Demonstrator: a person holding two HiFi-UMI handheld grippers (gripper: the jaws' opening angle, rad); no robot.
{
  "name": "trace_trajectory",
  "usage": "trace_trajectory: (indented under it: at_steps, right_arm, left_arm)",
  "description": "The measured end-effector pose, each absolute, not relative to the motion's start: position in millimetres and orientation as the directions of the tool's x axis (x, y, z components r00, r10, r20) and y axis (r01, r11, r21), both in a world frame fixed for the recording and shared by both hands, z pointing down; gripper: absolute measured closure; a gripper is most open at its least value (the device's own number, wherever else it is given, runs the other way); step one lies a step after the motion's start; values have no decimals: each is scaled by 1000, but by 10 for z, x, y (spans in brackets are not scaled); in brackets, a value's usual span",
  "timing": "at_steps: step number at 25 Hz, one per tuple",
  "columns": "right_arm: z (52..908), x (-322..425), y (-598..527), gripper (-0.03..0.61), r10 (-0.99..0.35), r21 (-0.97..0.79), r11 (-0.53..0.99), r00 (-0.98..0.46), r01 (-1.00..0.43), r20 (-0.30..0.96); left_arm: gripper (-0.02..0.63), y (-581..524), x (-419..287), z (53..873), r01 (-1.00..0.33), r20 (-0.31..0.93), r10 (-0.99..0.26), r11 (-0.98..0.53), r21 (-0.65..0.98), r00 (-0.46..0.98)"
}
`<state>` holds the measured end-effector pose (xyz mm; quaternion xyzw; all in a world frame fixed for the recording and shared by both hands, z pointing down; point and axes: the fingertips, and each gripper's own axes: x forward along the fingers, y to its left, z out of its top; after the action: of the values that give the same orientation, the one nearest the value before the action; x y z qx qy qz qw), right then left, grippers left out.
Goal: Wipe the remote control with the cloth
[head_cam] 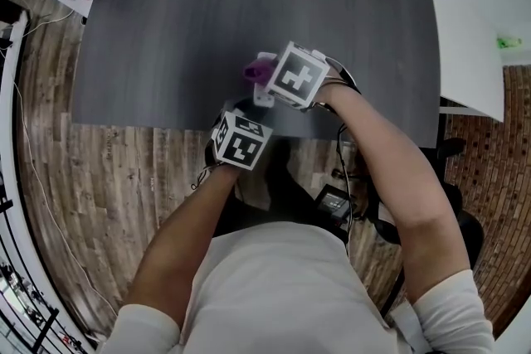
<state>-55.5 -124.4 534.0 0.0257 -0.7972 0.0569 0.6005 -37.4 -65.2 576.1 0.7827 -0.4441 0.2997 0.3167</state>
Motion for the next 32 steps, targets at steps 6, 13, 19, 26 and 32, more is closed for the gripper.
trace_trajectory:
  at_steps: [6, 13, 19, 26, 32]
  right_arm:
    - [5334, -524, -1098, 471, -1, -40, 990, -287, -137, 958]
    - [5333, -492, -939, 471, -32, -23, 983, -297, -182, 954]
    - [5318, -450, -777, 471, -15, -43, 982, -306, -184, 952]
    - [5334, -406, -719, 471, 22, -112, 962, -338, -250, 941]
    - [5362, -366, -784, 471, 33, -150, 945, -368, -292, 929]
  left_arm:
    - [433, -662, -341, 5767, -894, 757, -508, -388, 225, 411]
    - [431, -660, -329, 5767, -898, 755, -517, -382, 218, 403]
    - [431, -657, -322, 5758, -898, 744, -531, -385, 214, 405]
    - [425, -639, -320, 5755, -887, 731, -524, -389, 250, 436]
    - [414, -511, -338, 5634, -852, 709, -515, -466, 240, 482]
